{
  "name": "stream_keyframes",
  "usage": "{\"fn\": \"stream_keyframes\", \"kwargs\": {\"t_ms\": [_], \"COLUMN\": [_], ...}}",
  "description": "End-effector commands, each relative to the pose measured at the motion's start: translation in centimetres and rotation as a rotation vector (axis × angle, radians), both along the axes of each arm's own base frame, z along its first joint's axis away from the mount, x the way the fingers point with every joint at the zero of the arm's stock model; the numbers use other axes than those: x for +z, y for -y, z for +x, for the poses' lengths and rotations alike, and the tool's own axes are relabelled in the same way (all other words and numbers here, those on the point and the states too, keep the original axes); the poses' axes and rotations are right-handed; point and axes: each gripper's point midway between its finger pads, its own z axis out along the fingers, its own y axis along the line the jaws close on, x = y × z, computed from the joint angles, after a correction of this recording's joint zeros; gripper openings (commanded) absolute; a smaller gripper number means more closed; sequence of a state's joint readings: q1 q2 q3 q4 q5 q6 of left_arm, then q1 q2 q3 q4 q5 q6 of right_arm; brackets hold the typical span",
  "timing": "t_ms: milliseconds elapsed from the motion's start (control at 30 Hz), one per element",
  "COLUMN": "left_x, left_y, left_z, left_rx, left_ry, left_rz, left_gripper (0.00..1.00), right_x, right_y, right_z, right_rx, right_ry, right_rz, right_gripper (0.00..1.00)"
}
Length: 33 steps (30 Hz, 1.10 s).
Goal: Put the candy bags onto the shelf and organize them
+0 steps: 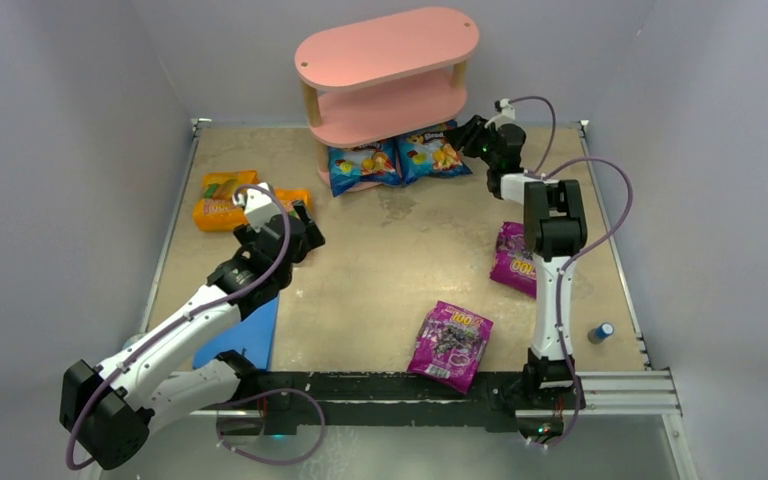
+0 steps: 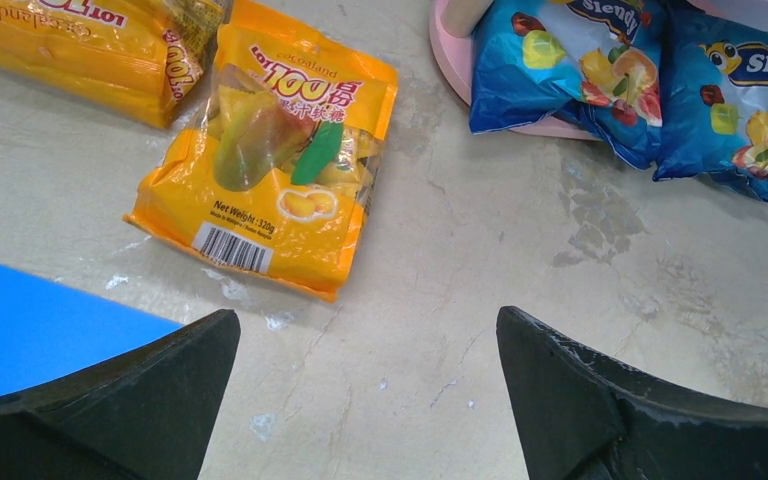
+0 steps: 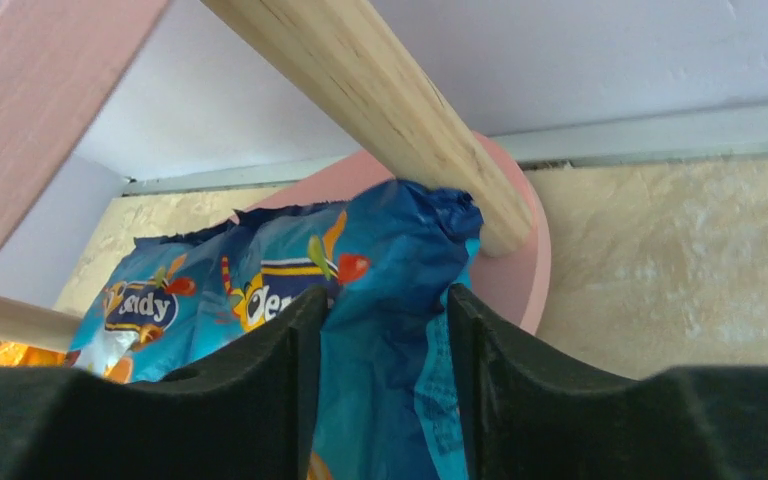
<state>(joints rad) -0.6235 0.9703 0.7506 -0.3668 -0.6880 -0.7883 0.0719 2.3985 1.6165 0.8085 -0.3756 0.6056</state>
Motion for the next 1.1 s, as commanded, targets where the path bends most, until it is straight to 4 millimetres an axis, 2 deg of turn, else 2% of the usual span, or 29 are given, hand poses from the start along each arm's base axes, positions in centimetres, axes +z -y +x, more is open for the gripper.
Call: {"fn": "stream_keyframes", "kwargs": {"t_ms": [0,200,333,467,567,733,900,967,1067], "left_x": [1.2,0.7,0.7,0.5,0.4,0.3,0.2,0.1,0.1], "left_y": [0.2,0.5,0.6,0.7,0.7,0.6,0.7,0.7,0.6], "left_z": [0.8,1.2,1.3,1.4,1.5,1.6,1.6,1.5,1.4], "left_rx": [0.001,-0.003,-0.005,-0.007,-0.007,-0.005,-0.007,-0.006,-0.009], "left_ry": [0.032,0.018,0.015,0.011,0.008,0.005,-0.001,-0.002,-0.002], "left_rz": [-0.003,0.008,0.017,0.025,0.030,0.038,0.040,0.038,0.034], "left_gripper": [0.98,0.98,0.98,0.98,0.98,0.98,0.98,0.98,0.98], "right_x": [3.4,4.6,5.6,5.4,4.9,4.2,3.9,3.6,4.4], "right_y": [-0.7,-3.5,-5.5,-6.8,-6.6,-4.8,-2.8,-1.8,-0.8], "right_z": [1.6,0.6,-0.3,-0.2,0.8,3.3,4.6,4.6,4.7], "right_rx": [0.046,0.202,0.310,0.375,0.348,0.193,0.057,0.001,-0.051], "right_ry": [0.149,0.280,0.369,0.416,0.410,0.374,0.301,0.261,0.237], "right_rz": [-0.029,-0.005,0.002,-0.019,-0.019,-0.046,-0.090,-0.109,-0.153], "right_gripper": [0.46,0.27,0.23,0.21,0.24,0.30,0.51,0.56,0.62]}}
